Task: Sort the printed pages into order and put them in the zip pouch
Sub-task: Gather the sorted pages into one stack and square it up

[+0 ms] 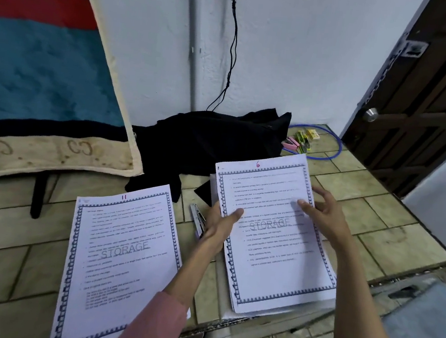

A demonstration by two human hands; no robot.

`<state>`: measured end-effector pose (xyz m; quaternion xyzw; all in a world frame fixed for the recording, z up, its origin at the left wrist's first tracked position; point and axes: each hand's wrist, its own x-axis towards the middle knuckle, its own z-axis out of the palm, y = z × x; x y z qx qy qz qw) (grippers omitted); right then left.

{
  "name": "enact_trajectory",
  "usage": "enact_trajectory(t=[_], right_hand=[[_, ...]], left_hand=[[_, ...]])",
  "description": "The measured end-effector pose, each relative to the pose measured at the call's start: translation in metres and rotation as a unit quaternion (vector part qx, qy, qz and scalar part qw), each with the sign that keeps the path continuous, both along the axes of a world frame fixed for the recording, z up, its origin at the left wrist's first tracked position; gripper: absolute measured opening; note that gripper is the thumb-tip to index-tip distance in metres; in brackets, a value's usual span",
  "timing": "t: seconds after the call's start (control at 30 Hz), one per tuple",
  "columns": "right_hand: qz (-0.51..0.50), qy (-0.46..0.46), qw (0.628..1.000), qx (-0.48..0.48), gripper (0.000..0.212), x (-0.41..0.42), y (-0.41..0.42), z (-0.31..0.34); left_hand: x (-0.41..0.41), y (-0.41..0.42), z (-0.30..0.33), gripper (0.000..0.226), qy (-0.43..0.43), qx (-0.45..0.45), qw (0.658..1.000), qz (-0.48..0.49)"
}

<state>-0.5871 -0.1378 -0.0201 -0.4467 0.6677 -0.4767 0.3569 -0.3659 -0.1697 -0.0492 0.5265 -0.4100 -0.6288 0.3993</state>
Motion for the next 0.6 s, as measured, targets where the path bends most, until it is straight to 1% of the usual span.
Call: enact_trajectory(t=[0.03,0.07,0.13,0.17,0.23,0.3,0.33,0.37,0.4,0.47,0.5,0.53,0.6], right_hand=[[0.014,0.015,0.999,0.049,0.032,-0.003,0.005,-0.002],[0.011,0.018,0.997,0.075,0.03,-0.007,0.009,-0.006],[-0.013,-0.008,0.998,0.055,0.023,-0.006,0.017,-0.01],[-0.021,-0.029,0.999,0.035,0.022,-0.003,0.019,-0.01],[-0.015,-0.061,0.998,0.001,0.027,0.01,0.021,-0.003],[0.027,-0.057,0.998,-0.031,0.047,0.037,0.018,0.011],[0.054,-0.034,0.997,-0.044,0.052,0.056,0.016,0.016],[0.081,0.0,0.995,-0.055,0.051,0.077,0.012,0.019],[0.107,0.04,0.992,-0.06,0.045,0.1,0.008,0.018],[0.153,0.089,0.982,-0.067,0.034,0.151,0.003,0.008],[0.172,0.096,0.978,-0.063,0.033,0.175,0.002,-0.001],[0.183,0.107,0.976,-0.059,0.034,0.198,0.003,-0.007],[0.2,0.126,0.971,-0.049,0.038,0.233,0.004,-0.021]], left_hand=[[-0.001,-0.001,0.0,0.042,0.009,0.004,1.0,0.008],[-0.002,-0.002,0.001,0.041,0.02,0.01,1.0,0.011],[-0.001,-0.002,0.005,0.043,0.031,0.018,0.999,-0.01],[0.001,-0.002,0.007,0.045,0.021,0.01,0.999,-0.03],[0.014,0.0,0.013,0.052,-0.039,-0.034,0.998,-0.044],[0.039,-0.002,0.022,0.055,-0.118,-0.084,0.989,-0.001],[0.057,-0.004,0.026,0.053,-0.151,-0.103,0.983,0.028],[0.079,-0.006,0.03,0.05,-0.176,-0.113,0.976,0.054],[0.102,-0.007,0.033,0.047,-0.203,-0.114,0.969,0.079],[0.151,-0.005,0.03,0.045,-0.267,-0.086,0.952,0.124],[0.173,-0.001,0.027,0.046,-0.296,-0.059,0.942,0.146],[0.192,0.005,0.024,0.045,-0.314,-0.041,0.934,0.167],[0.217,0.015,0.015,0.038,-0.314,-0.02,0.925,0.213]])
